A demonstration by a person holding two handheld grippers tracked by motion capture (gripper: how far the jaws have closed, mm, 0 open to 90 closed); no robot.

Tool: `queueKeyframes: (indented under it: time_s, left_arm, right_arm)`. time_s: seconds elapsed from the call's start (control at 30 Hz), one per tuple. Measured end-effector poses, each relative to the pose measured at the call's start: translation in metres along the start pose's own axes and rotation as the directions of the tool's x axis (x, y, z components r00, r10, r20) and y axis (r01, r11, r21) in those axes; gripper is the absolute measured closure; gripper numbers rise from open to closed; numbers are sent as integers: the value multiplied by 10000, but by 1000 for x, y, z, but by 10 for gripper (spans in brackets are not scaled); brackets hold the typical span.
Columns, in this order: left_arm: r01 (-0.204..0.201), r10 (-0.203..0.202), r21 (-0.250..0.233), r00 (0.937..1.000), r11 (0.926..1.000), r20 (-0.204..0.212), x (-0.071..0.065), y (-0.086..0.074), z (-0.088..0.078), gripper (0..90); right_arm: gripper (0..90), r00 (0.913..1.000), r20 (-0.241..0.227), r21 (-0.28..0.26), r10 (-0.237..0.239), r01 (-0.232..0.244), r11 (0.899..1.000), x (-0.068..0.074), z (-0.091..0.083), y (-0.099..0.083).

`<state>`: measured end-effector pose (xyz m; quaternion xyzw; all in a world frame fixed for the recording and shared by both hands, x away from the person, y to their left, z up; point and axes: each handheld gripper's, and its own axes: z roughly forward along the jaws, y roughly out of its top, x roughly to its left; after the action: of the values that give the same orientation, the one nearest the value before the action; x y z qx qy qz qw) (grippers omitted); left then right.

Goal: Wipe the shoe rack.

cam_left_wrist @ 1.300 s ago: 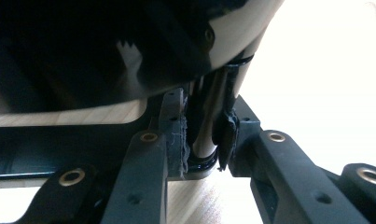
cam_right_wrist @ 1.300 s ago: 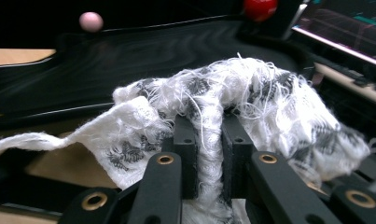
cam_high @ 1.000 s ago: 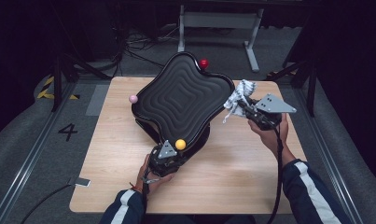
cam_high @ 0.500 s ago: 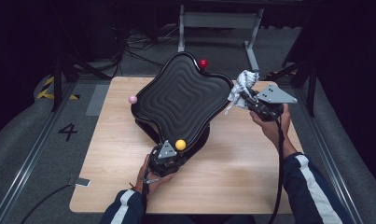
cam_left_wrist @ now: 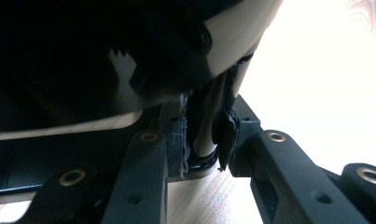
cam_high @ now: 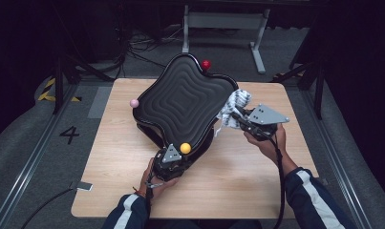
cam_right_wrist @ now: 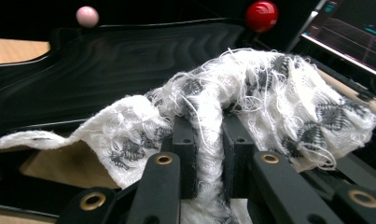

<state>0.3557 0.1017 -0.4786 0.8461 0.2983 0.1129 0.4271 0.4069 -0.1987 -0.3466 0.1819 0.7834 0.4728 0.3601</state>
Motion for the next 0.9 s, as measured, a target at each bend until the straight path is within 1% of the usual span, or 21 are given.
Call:
queueKeyframes:
  time_s: [0.07, 0.13, 0.17, 0.23, 0.3, 0.33, 0.37, 0.4, 0.43, 0.53, 0.63, 0.67, 0.7, 0.73, 0.8, 0.83, 0.87, 0.9]
  left_arm:
    - [-38, 38, 22, 10000, 10000, -48, 0, 0, 0, 731]
    - [-81, 82, 53, 10000, 10000, -51, 0, 0, 0, 732]
    - [-41, 41, 45, 10000, 10000, -29, 0, 0, 0, 731]
    - [-58, 58, 29, 10000, 10000, -49, 0, 0, 0, 732]
    - [-62, 62, 52, 10000, 10000, -28, 0, 0, 0, 732]
    - [-90, 90, 54, 9999, 9999, -47, 0, 0, 0, 732]
    - [-34, 34, 46, 10000, 10000, -18, 0, 0, 0, 732]
    - [-43, 43, 46, 10000, 10000, -24, 0, 0, 0, 732]
    - [-43, 43, 46, 10000, 10000, -24, 0, 0, 0, 732]
    - [-44, 44, 46, 10000, 10000, -29, 0, 0, 0, 732]
    - [-46, 46, 56, 10000, 10000, -36, 0, 0, 0, 732]
    - [-45, 45, 50, 10000, 10000, -32, 0, 0, 0, 732]
    - [-17, 17, 59, 10000, 10000, -49, -1, 0, 0, 731]
    - [-10, 11, 65, 10000, 10000, -56, -1, 0, 0, 732]
    - [16, -16, 23, 10000, 10000, -64, -1, 0, 0, 732]
    - [-44, 45, 43, 10000, 10000, -70, -1, 0, 0, 732]
    - [-62, 62, 40, 10000, 10000, -63, -1, 0, 0, 732]
    - [-10, 11, 56, 10000, 10000, -60, -1, 0, 0, 732]
  right_arm:
    - [790, 9997, -220, 43, -84, 85, 10000, 5, 3, 0]
    - [790, 9988, -355, 50, -330, 331, 9994, 14, 7, 1]
    - [790, 9982, -470, 49, -378, 381, 9993, 17, 8, 1]
    - [788, 9953, -784, 43, -572, 577, 9983, 26, 11, 1]
    - [785, 9922, -934, 75, -821, 831, 9965, 33, 12, 1]
    - [785, 9915, -946, 69, -894, 905, 9959, 35, 13, 2]
    - [785, 9900, -1025, 61, -972, 983, 9951, 37, 13, 2]
    - [785, 9886, -1155, 77, -970, 986, 9951, 39, 13, 2]
    - [785, 9886, -1155, 77, -970, 986, 9951, 39, 13, 2]
    - [785, 9813, -1611, 69, -1052, 1077, 9942, 46, 14, 2]
    - [784, 9679, -2128, 40, -1340, 1380, 9904, 55, 13, 2]
    - [784, 9642, -2188, -19, -1497, 1530, 9882, 60, 13, 1]
    - [784, 9638, -2143, -36, -1584, 1613, 9869, 63, 12, 1]
    - [784, 9612, -2224, -64, -1633, 1661, 9861, 66, 12, 0]
    - [783, 9551, -2540, -48, -1528, 1567, 9876, 71, 12, 0]
    - [783, 9497, -2708, -33, -1571, 1623, 9867, 74, 12, 0]
    - [783, 9481, -2744, -38, -1604, 1658, 9862, 76, 12, 0]
    - [783, 9444, -2820, -54, -1688, 1744, 9847, 80, 11, 0]
